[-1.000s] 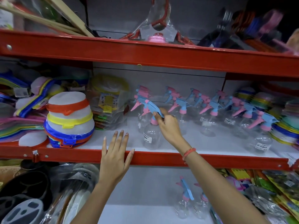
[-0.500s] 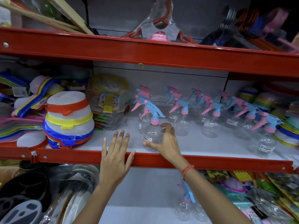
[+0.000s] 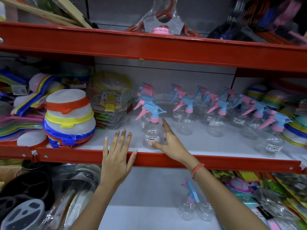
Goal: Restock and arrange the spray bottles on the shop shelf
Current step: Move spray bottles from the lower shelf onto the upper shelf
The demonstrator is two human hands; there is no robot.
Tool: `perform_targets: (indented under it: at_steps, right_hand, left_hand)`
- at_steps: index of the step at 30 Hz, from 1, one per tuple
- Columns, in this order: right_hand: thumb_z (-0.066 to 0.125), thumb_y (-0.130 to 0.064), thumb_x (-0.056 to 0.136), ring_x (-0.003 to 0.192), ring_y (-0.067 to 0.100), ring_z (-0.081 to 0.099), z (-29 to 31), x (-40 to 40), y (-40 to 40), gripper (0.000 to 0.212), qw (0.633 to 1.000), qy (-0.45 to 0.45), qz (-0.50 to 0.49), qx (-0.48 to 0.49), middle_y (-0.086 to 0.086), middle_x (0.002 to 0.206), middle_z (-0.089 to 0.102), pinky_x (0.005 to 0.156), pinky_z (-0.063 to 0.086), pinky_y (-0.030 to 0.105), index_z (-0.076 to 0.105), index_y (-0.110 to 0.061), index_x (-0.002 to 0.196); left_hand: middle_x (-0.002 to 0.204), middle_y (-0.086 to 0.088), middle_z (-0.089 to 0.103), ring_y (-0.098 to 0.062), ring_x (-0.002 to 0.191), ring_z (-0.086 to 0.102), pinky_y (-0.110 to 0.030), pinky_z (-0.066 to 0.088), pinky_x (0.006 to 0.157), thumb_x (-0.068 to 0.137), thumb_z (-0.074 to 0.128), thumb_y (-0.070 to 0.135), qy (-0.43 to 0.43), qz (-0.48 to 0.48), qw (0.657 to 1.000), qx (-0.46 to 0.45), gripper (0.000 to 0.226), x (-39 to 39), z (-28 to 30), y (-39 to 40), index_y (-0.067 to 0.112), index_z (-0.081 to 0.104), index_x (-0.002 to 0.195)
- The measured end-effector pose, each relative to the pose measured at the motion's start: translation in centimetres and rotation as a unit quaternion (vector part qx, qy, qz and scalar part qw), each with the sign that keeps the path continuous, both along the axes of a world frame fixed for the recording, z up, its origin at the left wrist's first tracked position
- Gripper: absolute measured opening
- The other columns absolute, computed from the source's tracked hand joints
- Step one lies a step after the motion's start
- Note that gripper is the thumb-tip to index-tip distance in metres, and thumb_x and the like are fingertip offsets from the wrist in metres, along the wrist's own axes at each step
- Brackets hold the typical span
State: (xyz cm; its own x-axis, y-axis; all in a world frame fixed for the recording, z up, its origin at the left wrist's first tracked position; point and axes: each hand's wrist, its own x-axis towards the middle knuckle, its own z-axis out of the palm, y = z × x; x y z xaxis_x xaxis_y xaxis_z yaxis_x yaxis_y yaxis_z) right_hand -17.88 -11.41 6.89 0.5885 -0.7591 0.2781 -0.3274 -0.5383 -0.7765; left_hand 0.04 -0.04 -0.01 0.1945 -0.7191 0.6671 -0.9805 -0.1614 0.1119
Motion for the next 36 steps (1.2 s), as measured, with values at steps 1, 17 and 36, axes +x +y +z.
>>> perform_targets:
  at_steps: [1,17,36]
  right_hand:
    - [0.073,-0.035,0.079,0.143,0.015,0.029,-0.2,-0.1,0.6,0.095,0.998,-0.029,-0.031,-0.041,-0.001,0.157,0.026,0.115,0.031,0.033,0.011,-0.026,0.151]
    - [0.065,-0.013,0.087,0.109,0.029,0.057,-17.9,-12.0,3.3,0.038,0.964,0.072,-0.208,-0.146,0.013,0.116,0.061,0.101,0.025,0.004,0.056,-0.005,0.123]
    - [0.052,-0.028,0.095,0.046,0.009,0.048,-12.4,-15.9,8.0,0.016,0.974,0.036,-0.219,-0.036,-0.022,0.059,0.062,0.042,0.031,0.018,0.063,-0.024,0.106]
  left_hand:
    - [0.158,-0.009,0.038,-0.026,0.148,0.031,-0.053,0.016,0.121,0.101,0.021,0.052,-0.002,0.001,1.0,-0.002,0.063,0.0,0.0,0.0,0.016,0.034,0.152]
    - [0.153,-0.014,0.044,-0.031,0.146,0.034,-0.053,0.012,0.122,0.102,0.026,0.047,-0.021,0.013,0.998,-0.052,0.06,-0.3,-0.4,-0.3,0.012,0.037,0.149]
    - [0.156,-0.013,0.04,-0.031,0.147,0.03,-0.052,0.01,0.123,0.102,0.027,0.046,-0.015,0.022,0.999,-0.043,0.058,-0.5,-0.4,-0.1,0.014,0.037,0.15]
